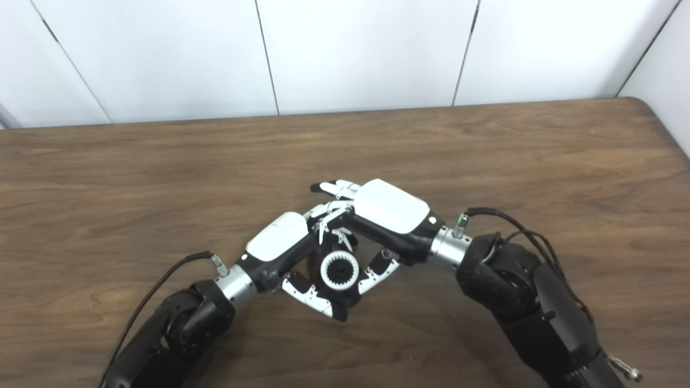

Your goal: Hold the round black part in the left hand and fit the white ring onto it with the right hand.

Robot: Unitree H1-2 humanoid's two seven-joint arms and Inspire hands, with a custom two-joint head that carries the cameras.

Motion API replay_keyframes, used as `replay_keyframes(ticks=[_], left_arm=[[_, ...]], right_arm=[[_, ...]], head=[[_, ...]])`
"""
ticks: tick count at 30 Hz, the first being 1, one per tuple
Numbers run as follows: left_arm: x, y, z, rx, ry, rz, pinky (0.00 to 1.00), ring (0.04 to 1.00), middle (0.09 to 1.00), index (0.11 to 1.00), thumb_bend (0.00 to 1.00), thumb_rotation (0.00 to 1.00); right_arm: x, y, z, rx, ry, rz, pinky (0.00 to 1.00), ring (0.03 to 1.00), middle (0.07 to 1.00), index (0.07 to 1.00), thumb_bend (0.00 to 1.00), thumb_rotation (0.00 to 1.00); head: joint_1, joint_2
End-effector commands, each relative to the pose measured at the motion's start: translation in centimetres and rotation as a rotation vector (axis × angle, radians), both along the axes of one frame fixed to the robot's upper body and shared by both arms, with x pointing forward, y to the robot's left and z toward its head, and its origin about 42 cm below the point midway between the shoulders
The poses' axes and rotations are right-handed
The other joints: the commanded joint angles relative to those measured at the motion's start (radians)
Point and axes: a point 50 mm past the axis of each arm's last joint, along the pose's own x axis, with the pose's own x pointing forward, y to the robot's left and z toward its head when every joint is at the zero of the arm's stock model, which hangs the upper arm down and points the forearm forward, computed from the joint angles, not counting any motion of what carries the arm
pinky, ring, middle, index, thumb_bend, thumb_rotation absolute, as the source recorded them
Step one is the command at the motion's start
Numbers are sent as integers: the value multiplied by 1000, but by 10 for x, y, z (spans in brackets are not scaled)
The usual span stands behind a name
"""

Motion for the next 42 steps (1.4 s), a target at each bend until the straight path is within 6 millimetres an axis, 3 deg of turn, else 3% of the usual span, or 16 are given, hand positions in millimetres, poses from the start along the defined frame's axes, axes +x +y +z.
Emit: replay_keyframes(ticks=[1,20,42], left_arm=[[-1,-13,12,-37,-48,-40,1000,906,729,482,523,61],[-4,-15,14,-35,-54,-44,1000,886,727,481,523,62],[-1,-20,16,-18,-53,-43,1000,885,743,481,522,64]], right_arm=[[7,-4,4,-27,5,-30,963,977,773,481,525,136],[8,-4,-2,4,129,-121,973,985,775,481,524,135],[-5,8,2,-14,77,-102,968,996,794,481,524,137]], head=[[1,1],[0,3],[-2,15]])
